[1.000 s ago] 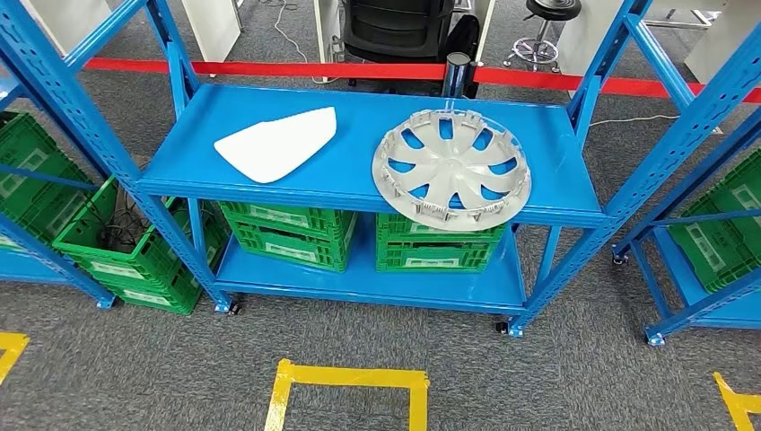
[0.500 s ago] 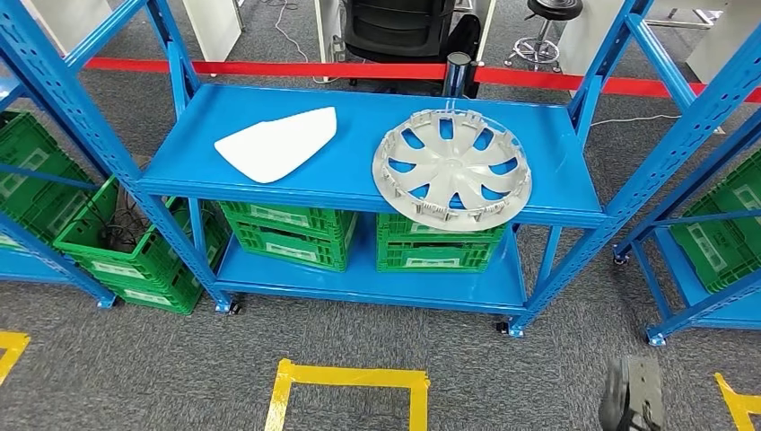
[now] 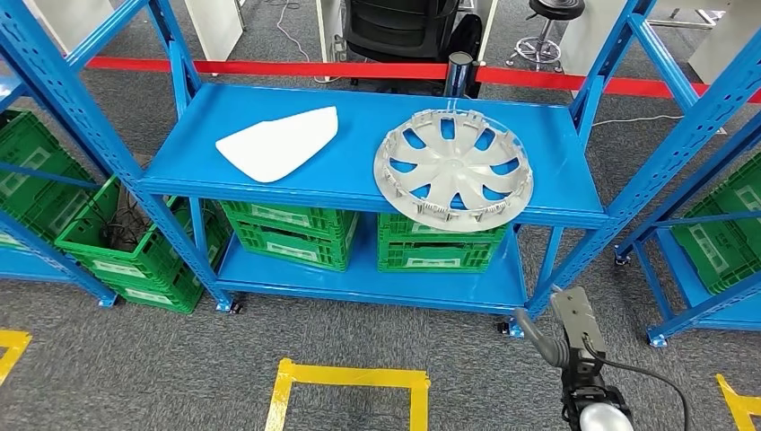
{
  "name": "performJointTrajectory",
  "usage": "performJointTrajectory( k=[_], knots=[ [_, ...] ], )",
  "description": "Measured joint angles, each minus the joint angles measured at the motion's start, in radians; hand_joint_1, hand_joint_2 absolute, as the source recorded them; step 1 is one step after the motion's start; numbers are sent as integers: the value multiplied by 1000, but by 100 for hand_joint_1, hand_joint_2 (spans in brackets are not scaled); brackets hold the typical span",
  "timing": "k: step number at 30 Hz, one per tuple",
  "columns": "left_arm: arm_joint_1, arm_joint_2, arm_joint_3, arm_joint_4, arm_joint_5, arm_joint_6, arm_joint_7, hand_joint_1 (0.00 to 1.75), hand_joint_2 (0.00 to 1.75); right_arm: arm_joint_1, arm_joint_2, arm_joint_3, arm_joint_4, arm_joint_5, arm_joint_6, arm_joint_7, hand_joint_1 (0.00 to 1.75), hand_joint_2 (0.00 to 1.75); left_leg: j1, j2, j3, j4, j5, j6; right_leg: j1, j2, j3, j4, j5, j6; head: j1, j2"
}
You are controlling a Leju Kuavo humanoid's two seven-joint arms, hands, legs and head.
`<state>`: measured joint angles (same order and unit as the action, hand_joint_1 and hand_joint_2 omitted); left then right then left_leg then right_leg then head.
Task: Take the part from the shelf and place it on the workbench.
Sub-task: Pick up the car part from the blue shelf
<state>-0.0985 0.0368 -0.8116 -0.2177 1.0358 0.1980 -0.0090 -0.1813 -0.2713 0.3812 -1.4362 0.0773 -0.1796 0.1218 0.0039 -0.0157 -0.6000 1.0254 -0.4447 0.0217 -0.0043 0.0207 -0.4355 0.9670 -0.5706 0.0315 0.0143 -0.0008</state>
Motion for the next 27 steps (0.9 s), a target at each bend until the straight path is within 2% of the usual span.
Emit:
performJointTrajectory(
  k=[19, 24, 27],
  knots=[
    [-3, 25, -45, 10, 17, -44, 62, 0, 0, -196, 0, 272, -222, 473, 88, 248, 0, 175, 0, -1, -1, 0, 0, 0, 0, -2, -1, 0, 0, 0, -1, 0],
    [-4, 31, -57, 13, 25, -54, 76, 0, 0, -210, -2, 325, -276, 604, 68, 320, 0, 175, 0, -1, -1, 0, 0, 0, 0, -2, -1, 0, 0, 0, 0, 0],
    [-4, 35, -65, 14, 27, -54, 64, 0, 0, -201, -9, 337, -303, 624, 25, 332, 0, 175, 0, -1, -1, 0, 0, 0, 0, -2, -2, 0, 0, 0, 0, 0]
  ],
)
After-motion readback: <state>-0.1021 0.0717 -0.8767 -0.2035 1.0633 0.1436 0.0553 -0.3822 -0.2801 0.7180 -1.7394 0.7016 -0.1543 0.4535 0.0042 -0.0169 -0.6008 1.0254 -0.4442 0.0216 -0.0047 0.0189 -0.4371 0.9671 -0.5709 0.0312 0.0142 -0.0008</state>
